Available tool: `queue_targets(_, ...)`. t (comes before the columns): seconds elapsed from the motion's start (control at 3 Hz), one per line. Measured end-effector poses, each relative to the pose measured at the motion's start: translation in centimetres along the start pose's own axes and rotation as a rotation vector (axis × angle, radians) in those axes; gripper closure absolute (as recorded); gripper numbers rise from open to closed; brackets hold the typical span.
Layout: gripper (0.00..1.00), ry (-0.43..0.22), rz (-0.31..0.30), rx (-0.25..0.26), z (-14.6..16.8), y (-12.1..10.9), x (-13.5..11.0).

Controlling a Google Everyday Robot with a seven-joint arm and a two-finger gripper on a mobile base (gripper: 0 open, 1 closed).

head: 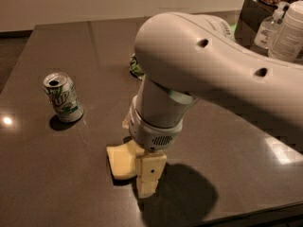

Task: Pick sponge

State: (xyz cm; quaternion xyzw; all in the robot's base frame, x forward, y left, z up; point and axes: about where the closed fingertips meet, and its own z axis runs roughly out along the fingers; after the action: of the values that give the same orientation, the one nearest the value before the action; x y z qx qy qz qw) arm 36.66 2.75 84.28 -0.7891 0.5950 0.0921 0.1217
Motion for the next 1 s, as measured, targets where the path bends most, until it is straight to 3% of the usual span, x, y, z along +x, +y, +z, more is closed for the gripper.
queue_targets(0.67,0.62,-0.008,0.01,-0.036,0.2,-0.4,0.0)
queue_targets(1.0,0.85,-0.046,0.028,-0.027,-2.0,-0.9,0.1)
